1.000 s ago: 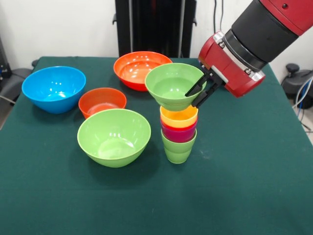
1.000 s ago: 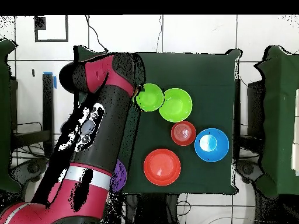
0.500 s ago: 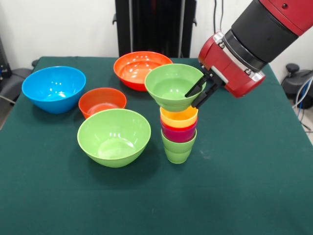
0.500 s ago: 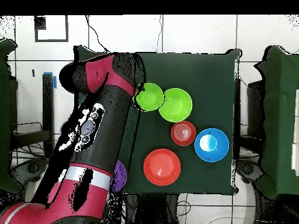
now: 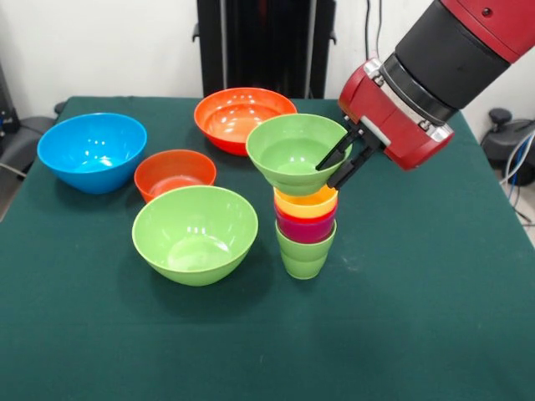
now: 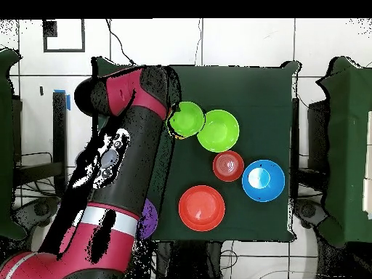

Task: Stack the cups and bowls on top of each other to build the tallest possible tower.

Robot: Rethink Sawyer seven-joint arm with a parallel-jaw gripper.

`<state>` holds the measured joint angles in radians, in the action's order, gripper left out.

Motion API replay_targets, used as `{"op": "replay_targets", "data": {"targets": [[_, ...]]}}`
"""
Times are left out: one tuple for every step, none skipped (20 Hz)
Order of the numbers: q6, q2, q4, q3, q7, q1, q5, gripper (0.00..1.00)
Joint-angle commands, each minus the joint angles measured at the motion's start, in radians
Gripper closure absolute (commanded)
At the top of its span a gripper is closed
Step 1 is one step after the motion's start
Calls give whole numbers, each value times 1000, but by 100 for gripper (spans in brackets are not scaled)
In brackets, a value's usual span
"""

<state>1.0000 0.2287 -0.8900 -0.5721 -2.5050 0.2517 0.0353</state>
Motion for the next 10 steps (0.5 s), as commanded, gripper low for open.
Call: {"op": "replay_targets", "data": {"targets": [[-48, -62, -61, 61, -30, 11, 68, 100], [-47, -64, -60, 60, -33, 11, 67, 100], [-48, -65, -60, 60, -35, 11, 67, 100], [-47, -65, -59, 60, -37, 11, 66, 100], [-46, -66, -58, 60, -40, 12, 64, 100], [-45, -66, -57, 60, -42, 12, 63, 100], [-40, -68, -52, 59, -42, 12, 62, 100], [-37, -68, -50, 58, -43, 12, 62, 100], [-35, -71, -46, 57, -47, 12, 61, 100], [-33, -72, -45, 56, -47, 12, 61, 100]]}}
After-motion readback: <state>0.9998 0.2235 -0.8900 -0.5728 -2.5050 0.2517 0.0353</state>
